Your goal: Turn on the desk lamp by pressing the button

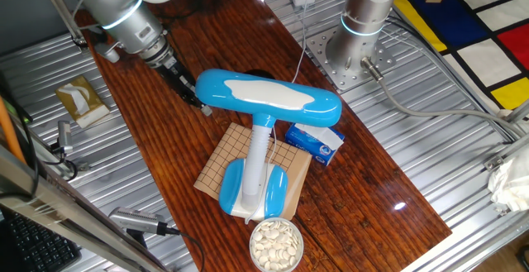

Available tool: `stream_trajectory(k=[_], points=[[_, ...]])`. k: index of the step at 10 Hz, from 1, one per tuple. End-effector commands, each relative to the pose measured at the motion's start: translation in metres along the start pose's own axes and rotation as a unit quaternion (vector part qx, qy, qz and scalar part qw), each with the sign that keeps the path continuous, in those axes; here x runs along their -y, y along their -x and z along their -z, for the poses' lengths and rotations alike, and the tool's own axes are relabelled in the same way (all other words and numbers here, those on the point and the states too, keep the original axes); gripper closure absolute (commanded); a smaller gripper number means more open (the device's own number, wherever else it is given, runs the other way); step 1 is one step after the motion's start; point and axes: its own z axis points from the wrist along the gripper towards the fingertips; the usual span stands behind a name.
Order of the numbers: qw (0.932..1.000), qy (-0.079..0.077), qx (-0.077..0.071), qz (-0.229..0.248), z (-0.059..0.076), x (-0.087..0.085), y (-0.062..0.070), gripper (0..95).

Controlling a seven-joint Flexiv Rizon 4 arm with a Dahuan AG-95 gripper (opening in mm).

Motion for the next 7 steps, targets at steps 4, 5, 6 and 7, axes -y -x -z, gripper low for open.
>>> stream_trajectory(k=[4, 5, 6, 7], points=[[1.0, 0.004, -0.005, 0.0, 0.0002, 0.0006, 0.0006, 95.0], [1.0, 0.005, -0.006, 0.0, 0.0002, 0.0006, 0.0006, 95.0], [0.9999, 0.006, -0.01, 0.001, 0.0002, 0.0006, 0.0006, 95.0], [0.9999, 0.006, -0.012, 0.0, 0.0002, 0.0006, 0.0006, 95.0]])
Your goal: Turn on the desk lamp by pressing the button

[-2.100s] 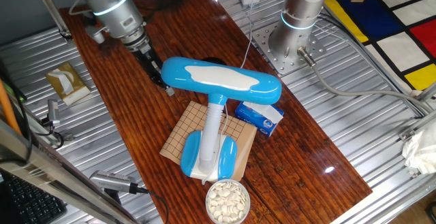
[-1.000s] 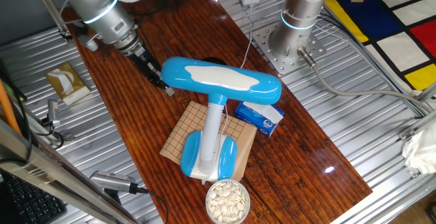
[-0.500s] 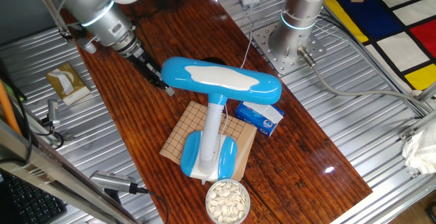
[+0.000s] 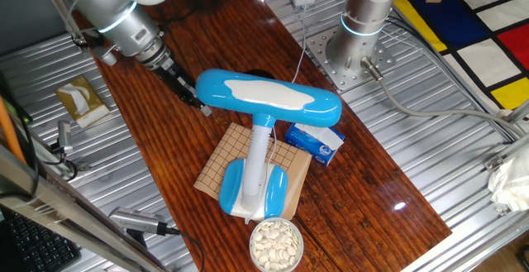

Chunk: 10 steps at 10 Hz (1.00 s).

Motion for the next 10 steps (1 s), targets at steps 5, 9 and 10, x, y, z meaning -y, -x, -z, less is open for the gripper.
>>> stream_trajectory(k=[5, 9, 10], points=[[0.9999, -0.002, 0.0, -0.011, -0.019, -0.024, 0.003, 95.0], [0.9999, -0.003, 0.007, -0.009, -0.044, -0.035, 0.005, 95.0], [0.9999, -0.003, 0.01, -0.01, -0.049, -0.038, 0.006, 95.0]])
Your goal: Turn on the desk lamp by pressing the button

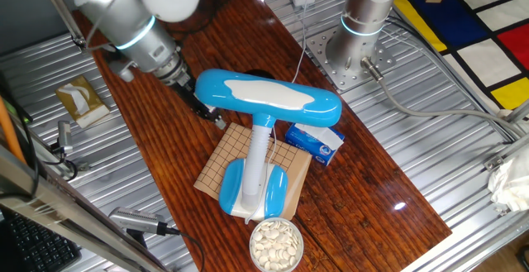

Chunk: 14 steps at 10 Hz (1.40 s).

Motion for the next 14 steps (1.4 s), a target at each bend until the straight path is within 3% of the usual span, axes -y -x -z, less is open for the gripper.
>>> stream_trajectory(k=[1, 9, 14], points=[[1.0, -0.001, 0.006, -0.001, -0.009, -0.005, 0.0, 95.0], [0.9997, 0.009, 0.023, -0.008, -0.032, -0.02, 0.007, 95.0], [0.9992, 0.024, 0.032, -0.007, -0.041, -0.026, 0.009, 95.0]])
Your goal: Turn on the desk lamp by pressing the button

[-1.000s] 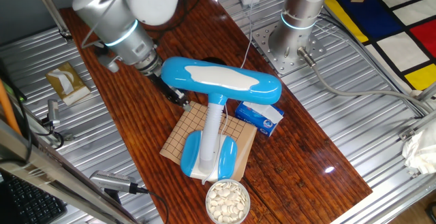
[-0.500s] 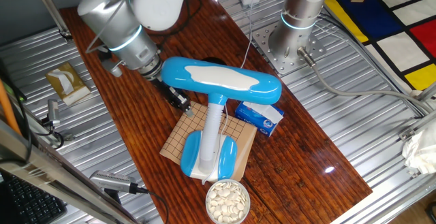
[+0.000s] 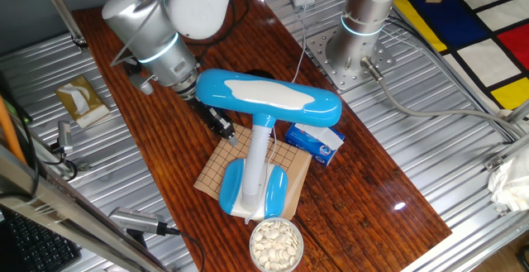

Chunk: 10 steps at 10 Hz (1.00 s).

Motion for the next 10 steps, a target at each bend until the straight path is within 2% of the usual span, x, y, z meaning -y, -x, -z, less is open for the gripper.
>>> stream_trajectory(k=[1, 10], points=[[1.0, 0.0, 0.003, -0.001, -0.002, -0.001, -0.001, 95.0], [0.9998, 0.003, 0.018, -0.01, -0.017, -0.009, -0.009, 95.0]])
